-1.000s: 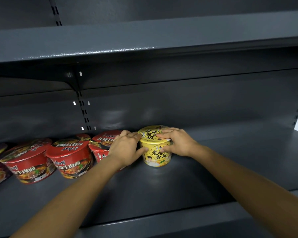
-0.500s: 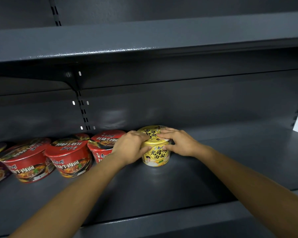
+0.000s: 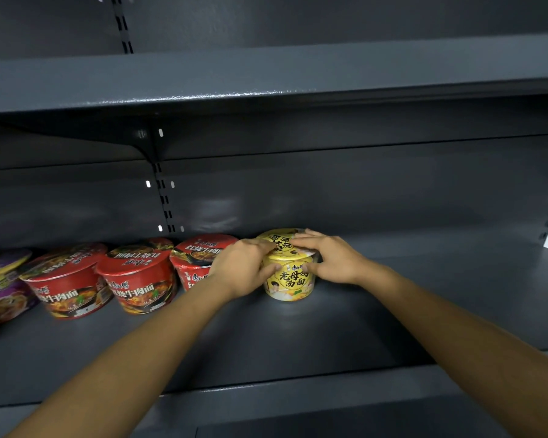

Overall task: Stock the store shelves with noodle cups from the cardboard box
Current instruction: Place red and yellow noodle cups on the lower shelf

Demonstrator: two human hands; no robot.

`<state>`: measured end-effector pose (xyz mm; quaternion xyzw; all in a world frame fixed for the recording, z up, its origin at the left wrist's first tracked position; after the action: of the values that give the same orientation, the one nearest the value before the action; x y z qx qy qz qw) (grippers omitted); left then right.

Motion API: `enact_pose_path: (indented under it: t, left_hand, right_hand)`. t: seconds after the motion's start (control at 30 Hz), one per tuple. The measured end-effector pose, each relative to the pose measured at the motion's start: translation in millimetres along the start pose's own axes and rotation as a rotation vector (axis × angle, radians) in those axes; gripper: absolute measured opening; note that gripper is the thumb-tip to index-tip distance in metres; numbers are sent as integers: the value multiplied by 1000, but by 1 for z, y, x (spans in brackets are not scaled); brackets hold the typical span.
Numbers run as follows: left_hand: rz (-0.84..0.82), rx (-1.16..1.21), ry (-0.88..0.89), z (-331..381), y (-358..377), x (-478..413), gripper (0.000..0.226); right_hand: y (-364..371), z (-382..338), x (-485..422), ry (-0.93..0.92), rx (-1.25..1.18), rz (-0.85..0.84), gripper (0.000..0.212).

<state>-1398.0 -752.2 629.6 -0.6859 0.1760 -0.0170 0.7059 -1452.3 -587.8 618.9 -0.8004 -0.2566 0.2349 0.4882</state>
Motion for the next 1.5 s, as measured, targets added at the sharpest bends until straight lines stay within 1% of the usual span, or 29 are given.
enact_pose_path:
  t: [0.13,0.27,0.37,0.47,0.57,0.67,0.93,1.03,1.13,1.23,1.37,1.5]
  left_hand:
    - [31,20,-29,-4,-7,16,46]
    - [43,10,-76,-13,-14,41,48]
    - [26,-7,-108,-26,-20,62,50]
    - [12,-26,-118,-40,-25,84,49]
    - [-8,-35,-123,-49,-27,101,49]
    - [8,-29,-107,-53,-29,109,45]
    - [-37,-10,-88,-46,-13,115,38]
    - [-38,1,-75,-46,-9,116,39]
    - [-27,6,-80,-48,-9,118,40]
    - [-24,16,-91,-54,-10,124,43]
    - [-13,10,-107,-66,-17,143,40]
    - [12,17,-148,-89,-28,176,41]
  right_hand:
    - [-2,-16,0,-57,-27,71,49]
    - [0,-39,-5,-75,7,127,43]
    - [6,-48,-9,-28,99,115,45]
    - [11,-46,-10,67,226,77,43]
    - [11,-43,-5,176,221,128,37]
    - [11,-47,-2,224,230,147,36]
    - [10,-51,1,255,188,145,35]
    - [11,-54,2,252,235,128,42]
    - [15,-69,2,206,276,142,51]
    - [25,-98,0,100,241,164,48]
    - [42,-150,-4,-81,180,166,47]
    - [66,-204,-9,-191,151,123,43]
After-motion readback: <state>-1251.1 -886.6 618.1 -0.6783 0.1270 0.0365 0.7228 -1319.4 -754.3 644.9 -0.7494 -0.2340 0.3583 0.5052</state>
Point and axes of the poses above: each hand's wrist, its own x-axis away from the middle knuckle, its own y-axis out of the palm, z = x × y, the point moved 4 cm from there along -x, towards the middle knuckle, and after that the axes turned 8 degrees about -z, right-handed, at the moved point
